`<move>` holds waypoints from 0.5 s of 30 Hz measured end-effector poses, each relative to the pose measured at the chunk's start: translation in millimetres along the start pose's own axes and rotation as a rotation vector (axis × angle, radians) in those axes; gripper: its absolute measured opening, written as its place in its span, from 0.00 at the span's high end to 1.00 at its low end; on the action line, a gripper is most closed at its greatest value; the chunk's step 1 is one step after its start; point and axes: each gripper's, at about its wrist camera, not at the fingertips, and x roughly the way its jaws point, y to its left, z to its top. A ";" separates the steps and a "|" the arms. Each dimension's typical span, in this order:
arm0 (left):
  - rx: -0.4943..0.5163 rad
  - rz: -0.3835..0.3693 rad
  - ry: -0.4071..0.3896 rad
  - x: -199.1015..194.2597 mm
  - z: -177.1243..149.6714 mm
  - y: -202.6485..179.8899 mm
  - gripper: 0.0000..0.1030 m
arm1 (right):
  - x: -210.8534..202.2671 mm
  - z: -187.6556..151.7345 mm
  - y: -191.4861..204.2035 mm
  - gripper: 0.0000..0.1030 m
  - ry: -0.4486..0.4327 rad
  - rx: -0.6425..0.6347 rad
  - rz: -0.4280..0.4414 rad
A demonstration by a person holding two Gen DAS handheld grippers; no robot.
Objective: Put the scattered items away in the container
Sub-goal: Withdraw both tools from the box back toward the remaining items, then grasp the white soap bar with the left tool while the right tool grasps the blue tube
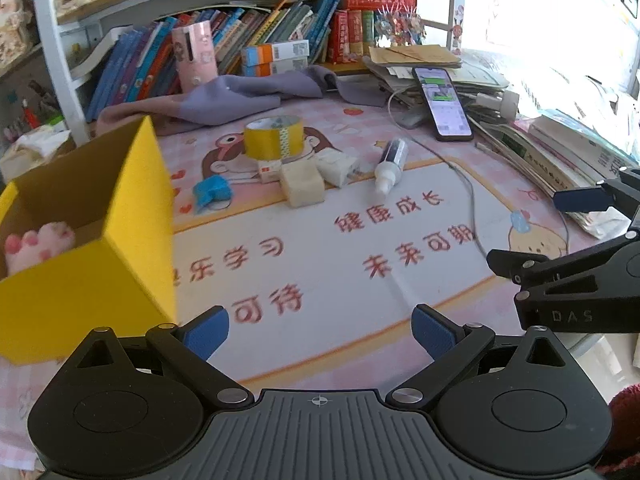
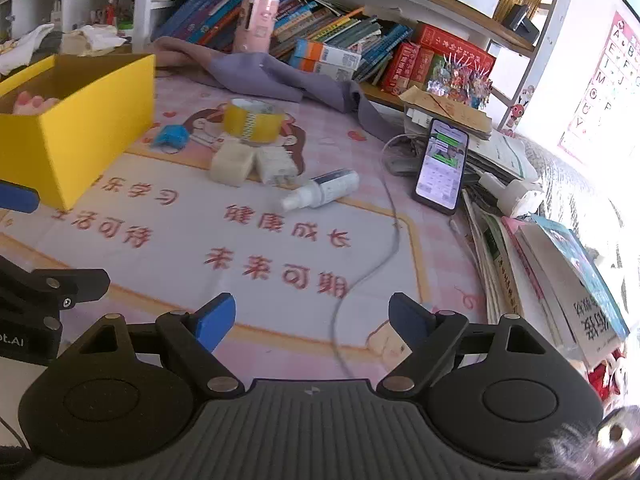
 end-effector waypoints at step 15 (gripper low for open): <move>-0.044 0.127 -0.030 62.1 69.8 -13.1 0.05 | 81.7 57.0 -70.7 0.23 -0.025 0.025 0.101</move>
